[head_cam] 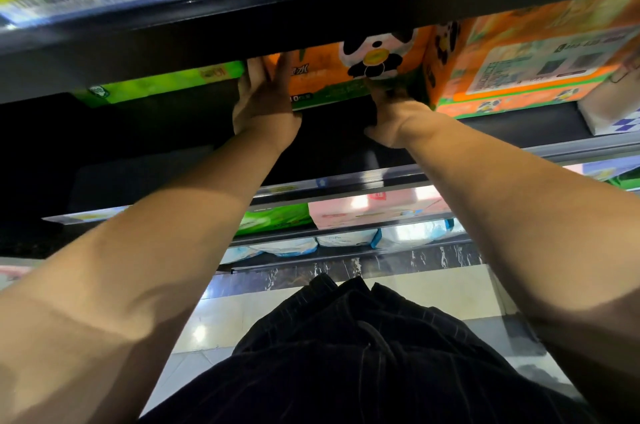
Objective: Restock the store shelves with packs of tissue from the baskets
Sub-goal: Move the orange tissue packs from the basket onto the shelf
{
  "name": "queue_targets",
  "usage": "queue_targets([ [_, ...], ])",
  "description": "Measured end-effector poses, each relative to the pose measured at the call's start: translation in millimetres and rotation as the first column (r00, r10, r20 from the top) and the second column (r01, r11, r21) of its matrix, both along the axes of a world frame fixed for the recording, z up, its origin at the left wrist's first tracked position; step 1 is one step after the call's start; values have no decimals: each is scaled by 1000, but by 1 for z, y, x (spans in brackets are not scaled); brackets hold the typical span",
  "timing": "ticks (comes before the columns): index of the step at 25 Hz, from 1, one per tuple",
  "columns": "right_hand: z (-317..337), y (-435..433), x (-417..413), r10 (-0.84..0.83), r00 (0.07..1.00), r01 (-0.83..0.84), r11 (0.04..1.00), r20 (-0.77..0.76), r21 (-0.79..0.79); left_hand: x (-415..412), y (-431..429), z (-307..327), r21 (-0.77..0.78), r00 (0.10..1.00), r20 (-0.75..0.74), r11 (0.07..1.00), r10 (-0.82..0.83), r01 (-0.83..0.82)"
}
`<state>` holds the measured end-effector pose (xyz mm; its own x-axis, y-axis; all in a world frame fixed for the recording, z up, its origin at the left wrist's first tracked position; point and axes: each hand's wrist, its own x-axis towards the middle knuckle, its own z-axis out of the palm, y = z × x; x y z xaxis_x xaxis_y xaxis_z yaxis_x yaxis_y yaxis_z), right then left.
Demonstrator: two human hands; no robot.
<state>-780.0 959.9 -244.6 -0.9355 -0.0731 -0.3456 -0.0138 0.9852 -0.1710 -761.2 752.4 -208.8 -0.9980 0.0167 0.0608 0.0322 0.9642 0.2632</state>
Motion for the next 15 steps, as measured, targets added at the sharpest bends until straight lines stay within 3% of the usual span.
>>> queue_targets([
  [3,3,3,0,-22,999,22,1000,-42,-4,12,2,-9,-15,999,-17,999,-31,31],
  [7,-3,-1,-3,16,974,-5,999,-224,48,2,-4,-11,-77,998,57,996,-31,35],
  [12,-4,-6,-20,-4,984,27,991,-177,128,-12,-11,-5,-143,990,140,988,-36,56],
  [15,3,-11,0,-96,990,101,994,-101,45,-10,-8,-4,-102,989,139,993,-47,62],
])
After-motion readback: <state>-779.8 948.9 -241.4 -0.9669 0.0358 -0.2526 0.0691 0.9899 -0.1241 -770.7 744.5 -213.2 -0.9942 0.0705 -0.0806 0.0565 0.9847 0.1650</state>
